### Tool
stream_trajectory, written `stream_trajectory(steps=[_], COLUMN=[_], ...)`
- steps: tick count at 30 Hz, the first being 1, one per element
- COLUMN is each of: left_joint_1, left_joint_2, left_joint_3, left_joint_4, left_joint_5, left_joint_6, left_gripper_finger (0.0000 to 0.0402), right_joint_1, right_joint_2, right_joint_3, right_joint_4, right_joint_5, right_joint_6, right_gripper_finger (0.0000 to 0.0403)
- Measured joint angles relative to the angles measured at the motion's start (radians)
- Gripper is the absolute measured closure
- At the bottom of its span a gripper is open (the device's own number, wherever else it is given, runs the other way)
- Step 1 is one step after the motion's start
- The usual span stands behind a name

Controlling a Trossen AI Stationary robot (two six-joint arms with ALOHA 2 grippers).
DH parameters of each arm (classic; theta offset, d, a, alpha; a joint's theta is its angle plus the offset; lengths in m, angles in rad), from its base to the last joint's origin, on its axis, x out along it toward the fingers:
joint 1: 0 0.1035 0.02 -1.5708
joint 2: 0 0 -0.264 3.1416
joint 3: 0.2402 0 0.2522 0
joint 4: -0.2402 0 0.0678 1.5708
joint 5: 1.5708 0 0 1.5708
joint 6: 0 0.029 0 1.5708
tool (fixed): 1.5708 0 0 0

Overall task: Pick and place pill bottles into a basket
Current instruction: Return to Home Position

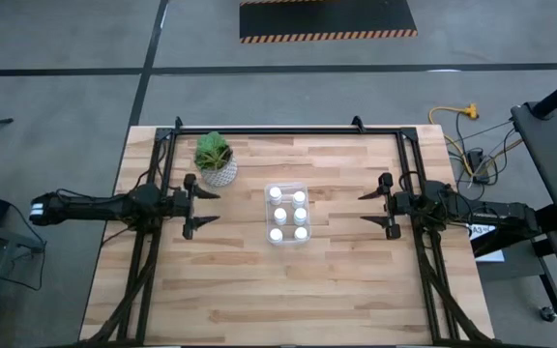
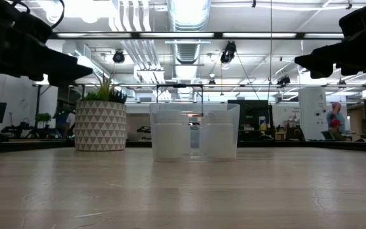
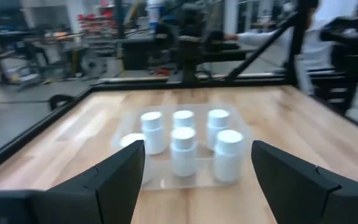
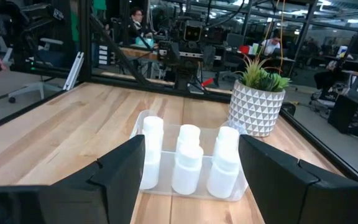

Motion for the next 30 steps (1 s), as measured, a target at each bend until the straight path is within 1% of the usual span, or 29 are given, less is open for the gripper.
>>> stream_trajectory(steps=[3,5,30], left_joint_1=[0.000,0.000,0.000], left_joint_2=[-0.014,-0.013,-0.009], left_joint_3=[0.000,0.000,0.000], left_joint_4=[0.000,0.000,0.002], left_joint_5=[0.064,0.080,0.083], left_joint_6=[0.000,0.000,0.001], left_gripper_finger=[0.0125,0.0125,0.0125], right_joint_1=[0.000,0.000,0.000], right_joint_2=[0.000,0.000,0.000], right_joint_3=[0.000,0.000,0.000], right_joint_4=[0.000,0.000,0.000], right_joint_5=[0.000,0.000,0.000], right_joint_6=[0.000,0.000,0.000], right_gripper_finger=[0.0154,0.0154,0.0154])
